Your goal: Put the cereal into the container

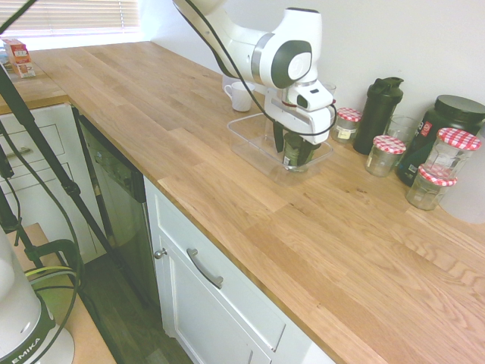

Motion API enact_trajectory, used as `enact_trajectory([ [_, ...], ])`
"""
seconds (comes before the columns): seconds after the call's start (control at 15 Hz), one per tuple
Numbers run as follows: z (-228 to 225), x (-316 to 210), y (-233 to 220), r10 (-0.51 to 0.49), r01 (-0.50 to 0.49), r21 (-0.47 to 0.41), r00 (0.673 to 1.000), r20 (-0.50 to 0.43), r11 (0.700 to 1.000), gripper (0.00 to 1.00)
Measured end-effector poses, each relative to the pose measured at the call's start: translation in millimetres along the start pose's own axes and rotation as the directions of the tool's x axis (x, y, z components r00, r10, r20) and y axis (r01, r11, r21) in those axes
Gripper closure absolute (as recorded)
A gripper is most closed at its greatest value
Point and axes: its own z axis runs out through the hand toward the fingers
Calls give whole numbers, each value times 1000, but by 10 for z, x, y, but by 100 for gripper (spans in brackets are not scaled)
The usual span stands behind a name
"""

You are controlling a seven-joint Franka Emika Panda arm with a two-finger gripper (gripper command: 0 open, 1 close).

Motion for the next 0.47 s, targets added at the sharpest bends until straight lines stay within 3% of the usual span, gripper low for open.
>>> enact_trajectory([
  [0.27,-865,-98,493,-21,22,19,1000,-5,1000,0],
  [0.47,-1190,-103,1013,-88,88,12,996,34,996,0],
])
